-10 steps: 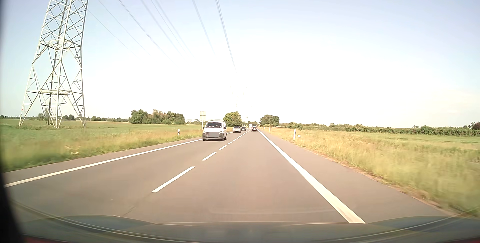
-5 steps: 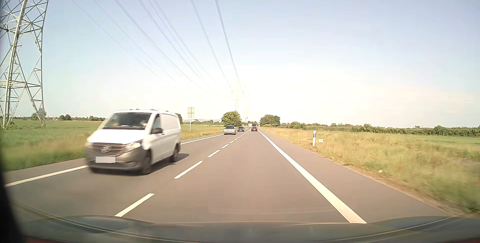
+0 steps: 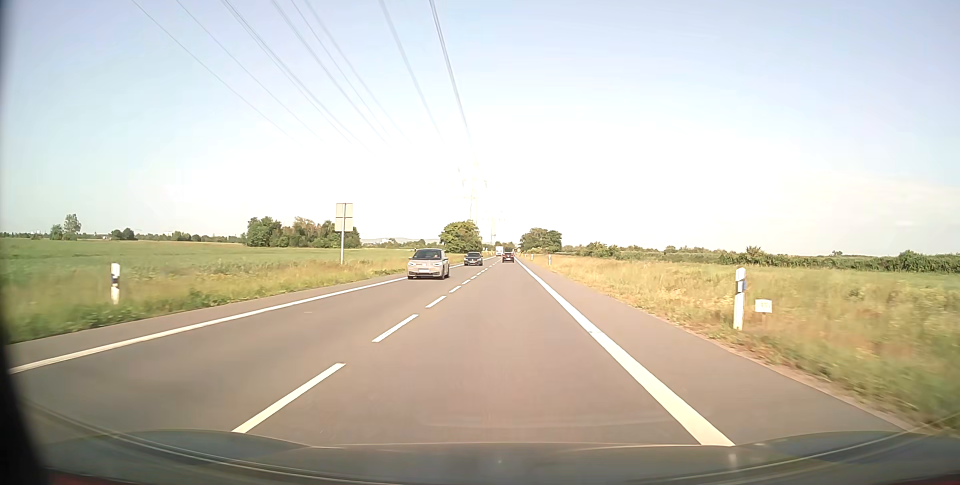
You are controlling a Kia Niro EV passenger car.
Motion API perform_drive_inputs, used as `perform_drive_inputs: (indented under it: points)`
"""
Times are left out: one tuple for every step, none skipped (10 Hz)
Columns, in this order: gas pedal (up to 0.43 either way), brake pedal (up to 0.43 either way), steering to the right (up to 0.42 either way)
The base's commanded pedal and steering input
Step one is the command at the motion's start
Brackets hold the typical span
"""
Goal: Follow the waypoints while adhering to traffic rules and regulations
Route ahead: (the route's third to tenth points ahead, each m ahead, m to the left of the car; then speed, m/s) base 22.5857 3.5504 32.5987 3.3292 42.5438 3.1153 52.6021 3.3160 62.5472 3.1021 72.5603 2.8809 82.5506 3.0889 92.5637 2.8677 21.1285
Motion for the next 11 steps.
perform_drive_inputs:
  points:
    - [0.197,0.03,0.0]
    - [0.197,0.03,-0.001]
    - [0.197,0.03,0.0]
    - [0.197,0.03,0.0]
    - [0.197,0.03,0.0]
    - [0.197,0.03,0.0]
    - [0.197,0.03,0.0]
    - [0.197,0.03,0.0]
    - [0.197,0.03,0.0]
    - [0.197,0.03,0.001]
    - [0.197,0.03,0.002]
